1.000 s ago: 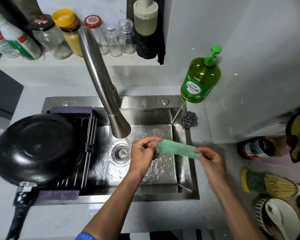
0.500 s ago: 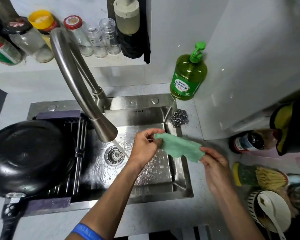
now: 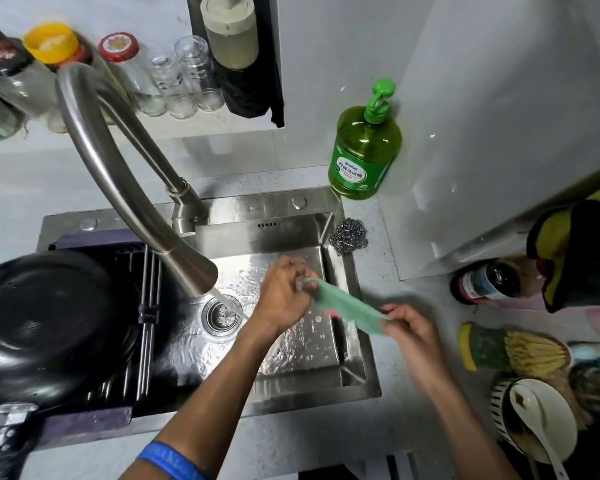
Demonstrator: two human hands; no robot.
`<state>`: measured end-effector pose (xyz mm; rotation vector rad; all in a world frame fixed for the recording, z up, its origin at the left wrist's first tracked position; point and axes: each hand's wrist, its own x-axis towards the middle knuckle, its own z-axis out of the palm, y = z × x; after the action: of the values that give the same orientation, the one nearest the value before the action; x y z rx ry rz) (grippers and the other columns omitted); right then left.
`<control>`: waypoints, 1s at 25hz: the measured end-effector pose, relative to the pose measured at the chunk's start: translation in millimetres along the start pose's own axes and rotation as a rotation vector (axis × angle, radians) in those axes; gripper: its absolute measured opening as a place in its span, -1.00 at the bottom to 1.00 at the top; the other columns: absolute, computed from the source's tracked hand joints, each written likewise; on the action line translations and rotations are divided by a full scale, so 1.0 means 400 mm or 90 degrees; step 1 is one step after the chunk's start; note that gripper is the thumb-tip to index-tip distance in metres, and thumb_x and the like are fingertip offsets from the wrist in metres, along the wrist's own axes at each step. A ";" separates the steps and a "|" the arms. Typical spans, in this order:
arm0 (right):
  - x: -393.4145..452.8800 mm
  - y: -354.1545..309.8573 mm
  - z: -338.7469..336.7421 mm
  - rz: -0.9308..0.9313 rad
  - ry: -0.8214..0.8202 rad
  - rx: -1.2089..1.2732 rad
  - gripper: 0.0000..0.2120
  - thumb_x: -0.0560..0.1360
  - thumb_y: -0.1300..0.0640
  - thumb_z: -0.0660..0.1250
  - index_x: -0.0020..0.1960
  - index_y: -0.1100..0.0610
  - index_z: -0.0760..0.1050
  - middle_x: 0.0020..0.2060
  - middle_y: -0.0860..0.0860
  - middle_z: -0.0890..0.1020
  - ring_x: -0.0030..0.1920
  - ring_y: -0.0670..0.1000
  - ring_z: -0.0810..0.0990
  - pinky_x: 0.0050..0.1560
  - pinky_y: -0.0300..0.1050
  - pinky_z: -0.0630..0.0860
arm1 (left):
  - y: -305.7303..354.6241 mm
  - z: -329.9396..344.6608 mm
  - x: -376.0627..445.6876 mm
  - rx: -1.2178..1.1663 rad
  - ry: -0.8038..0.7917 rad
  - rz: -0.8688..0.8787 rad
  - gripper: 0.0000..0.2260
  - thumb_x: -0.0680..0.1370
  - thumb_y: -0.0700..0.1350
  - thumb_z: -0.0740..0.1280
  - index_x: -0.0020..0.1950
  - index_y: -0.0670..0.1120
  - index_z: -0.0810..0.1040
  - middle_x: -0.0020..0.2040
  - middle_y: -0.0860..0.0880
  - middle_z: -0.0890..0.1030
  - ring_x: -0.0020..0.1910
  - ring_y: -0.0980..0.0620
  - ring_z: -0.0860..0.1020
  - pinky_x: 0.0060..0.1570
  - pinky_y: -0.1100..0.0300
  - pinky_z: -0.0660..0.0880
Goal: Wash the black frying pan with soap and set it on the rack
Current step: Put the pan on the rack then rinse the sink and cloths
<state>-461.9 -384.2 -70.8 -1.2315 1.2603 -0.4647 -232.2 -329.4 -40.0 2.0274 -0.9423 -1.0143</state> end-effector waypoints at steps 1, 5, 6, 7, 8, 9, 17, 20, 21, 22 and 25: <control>0.000 -0.008 -0.003 0.037 -0.007 0.117 -0.63 0.54 0.38 0.28 -0.29 -0.02 0.54 -0.24 -0.09 0.60 -0.18 -0.08 0.56 -0.17 -0.18 0.44 | -0.003 0.004 -0.001 -0.134 -0.026 -0.033 -0.93 0.55 -0.27 0.35 -0.13 -0.15 0.57 -0.06 -0.05 0.53 -0.05 -0.02 0.53 -0.01 0.14 0.56; 0.020 -0.036 0.005 0.144 0.077 0.354 -0.76 0.55 0.39 0.21 -0.16 0.09 0.43 -0.21 0.05 0.59 -0.19 0.02 0.58 -0.30 -0.14 0.52 | 0.024 0.051 0.021 -0.295 -0.044 -0.056 -0.90 0.60 -0.26 0.27 -0.09 -0.14 0.50 -0.22 -0.12 0.48 -0.24 0.03 0.47 -0.29 0.23 0.50; 0.026 -0.034 0.009 0.164 0.127 0.363 -0.78 0.55 0.39 0.23 -0.15 0.10 0.44 -0.21 0.06 0.59 -0.20 0.04 0.58 -0.32 -0.15 0.52 | 0.047 0.068 0.037 -0.276 -0.037 -0.040 -0.93 0.60 -0.24 0.28 -0.07 -0.13 0.51 -0.24 -0.06 0.48 -0.26 0.09 0.44 -0.31 0.32 0.45; 0.028 -0.030 0.010 0.178 0.192 0.340 -0.80 0.55 0.38 0.25 -0.12 0.11 0.46 -0.21 0.07 0.60 -0.20 0.06 0.58 -0.34 -0.18 0.51 | 0.072 0.087 0.063 -0.266 -0.039 -0.028 -0.96 0.60 -0.23 0.29 -0.01 -0.13 0.52 -0.25 0.01 0.48 -0.29 0.14 0.43 -0.34 0.39 0.42; 0.031 -0.011 0.005 0.168 0.272 0.250 -0.84 0.55 0.38 0.28 -0.06 0.12 0.48 -0.20 0.08 0.60 -0.18 0.10 0.59 -0.36 -0.21 0.50 | 0.098 0.108 0.093 -0.243 -0.045 -0.018 -0.93 0.60 -0.22 0.30 0.07 -0.14 0.53 -0.23 0.04 0.49 -0.29 0.16 0.44 -0.36 0.42 0.42; 0.033 0.011 0.001 0.133 0.354 0.083 -0.85 0.53 0.37 0.31 0.02 0.15 0.50 -0.14 0.09 0.60 -0.12 0.14 0.60 -0.30 -0.20 0.51 | 0.117 0.125 0.121 -0.227 -0.050 -0.026 -0.86 0.59 -0.21 0.30 0.14 -0.15 0.52 -0.18 0.03 0.52 -0.26 0.15 0.48 -0.33 0.42 0.46; 0.133 0.092 0.062 -0.236 -0.037 -0.618 -0.50 0.54 0.04 0.03 0.35 0.14 0.52 0.44 0.09 0.44 0.44 0.17 0.37 0.45 0.17 0.34 | -0.018 0.219 0.229 0.419 -0.141 0.169 -0.62 0.58 0.22 0.11 0.31 0.07 0.38 0.39 0.00 0.37 0.36 -0.13 0.36 0.28 -0.25 0.36; 0.151 0.064 0.064 -0.205 -0.037 -0.698 -0.46 0.54 0.00 -0.01 0.36 0.18 0.52 0.43 0.11 0.47 0.42 0.20 0.41 0.44 0.15 0.36 | -0.012 0.226 0.273 0.470 -0.187 0.174 -0.51 0.61 0.16 0.12 0.49 0.01 0.23 0.56 -0.03 0.11 0.52 -0.16 0.10 0.41 -0.29 0.17; 0.153 0.060 0.064 -0.223 -0.027 -0.728 -0.42 0.57 -0.05 -0.04 0.40 0.21 0.47 0.46 0.13 0.42 0.47 0.21 0.36 0.46 0.16 0.32 | -0.017 0.231 0.285 0.448 -0.185 0.170 -0.48 0.59 0.16 0.15 0.51 0.01 0.20 0.58 -0.04 0.08 0.53 -0.15 0.07 0.42 -0.27 0.15; 0.161 0.061 0.061 -0.232 -0.040 -0.740 -0.36 0.59 -0.12 -0.11 0.51 0.22 0.33 0.54 0.11 0.28 0.55 0.19 0.22 0.52 0.15 0.22 | -0.013 0.228 0.282 0.409 -0.174 0.173 -0.45 0.57 0.15 0.19 0.53 0.00 0.20 0.58 -0.07 0.09 0.53 -0.16 0.08 0.43 -0.24 0.16; 0.225 0.109 0.047 -0.192 -0.124 -0.755 -0.34 0.58 -0.24 -0.31 0.59 0.04 -0.26 0.56 -0.04 -0.28 0.57 0.00 -0.31 0.58 0.02 -0.22 | -0.017 0.210 0.226 0.251 -0.098 0.162 -0.43 0.51 -0.02 0.28 0.51 -0.09 0.28 0.54 -0.15 0.21 0.50 -0.17 0.19 0.45 -0.12 0.21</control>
<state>-430.9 -435.7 -153.1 -2.4045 1.1753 0.2804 -262.0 -420.6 -117.6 2.0861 -1.5406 -0.9053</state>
